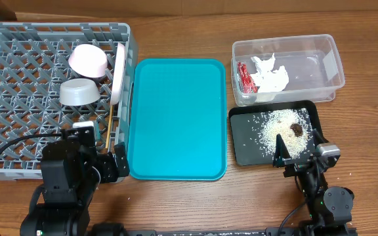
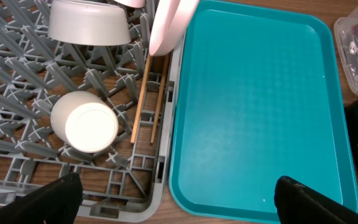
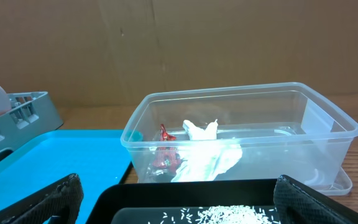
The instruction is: Sort waste into correct bins and load items into the dishwasher
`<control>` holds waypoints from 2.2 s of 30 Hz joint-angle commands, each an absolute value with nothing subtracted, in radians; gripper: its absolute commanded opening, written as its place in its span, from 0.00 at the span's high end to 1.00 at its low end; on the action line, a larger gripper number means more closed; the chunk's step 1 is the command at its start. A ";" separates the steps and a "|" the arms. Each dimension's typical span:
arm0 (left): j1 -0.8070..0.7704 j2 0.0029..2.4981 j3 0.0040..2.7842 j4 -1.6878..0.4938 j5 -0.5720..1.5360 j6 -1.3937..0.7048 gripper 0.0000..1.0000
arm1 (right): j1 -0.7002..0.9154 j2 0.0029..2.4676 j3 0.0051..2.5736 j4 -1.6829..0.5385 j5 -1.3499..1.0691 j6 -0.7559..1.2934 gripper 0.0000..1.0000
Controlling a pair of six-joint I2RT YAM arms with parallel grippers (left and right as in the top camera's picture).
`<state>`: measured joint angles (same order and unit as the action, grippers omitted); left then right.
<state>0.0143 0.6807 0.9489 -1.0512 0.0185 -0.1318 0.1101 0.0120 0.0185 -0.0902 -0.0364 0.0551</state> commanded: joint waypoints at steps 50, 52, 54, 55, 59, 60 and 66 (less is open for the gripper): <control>-0.062 0.003 0.005 -0.075 0.043 -0.069 0.00 | 0.102 0.003 0.008 -0.083 -0.023 0.052 0.00; -0.061 0.003 0.005 -0.076 0.049 -0.079 0.00 | 0.102 0.003 0.008 -0.083 -0.023 0.051 0.00; -0.061 0.003 0.005 -0.075 0.045 -0.078 0.00 | 0.102 0.003 0.008 -0.083 -0.023 0.051 0.00; -0.061 0.003 0.005 -0.075 0.044 -0.078 0.00 | 0.102 0.003 0.008 -0.083 -0.023 0.051 0.00; -0.061 0.004 0.005 -0.075 0.044 -0.078 0.00 | 0.102 0.003 0.008 -0.083 -0.023 0.052 0.00; -0.061 0.004 0.005 -0.075 0.045 -0.078 0.00 | 0.102 0.003 0.008 -0.083 -0.023 0.051 0.00; -0.061 0.004 0.005 -0.075 0.045 -0.078 0.00 | 0.102 0.003 0.008 -0.083 -0.023 0.051 0.00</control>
<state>-0.0528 0.0132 0.0086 -0.0750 0.0299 -0.0792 0.1051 0.0120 0.0185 -0.0898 -0.0360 0.0547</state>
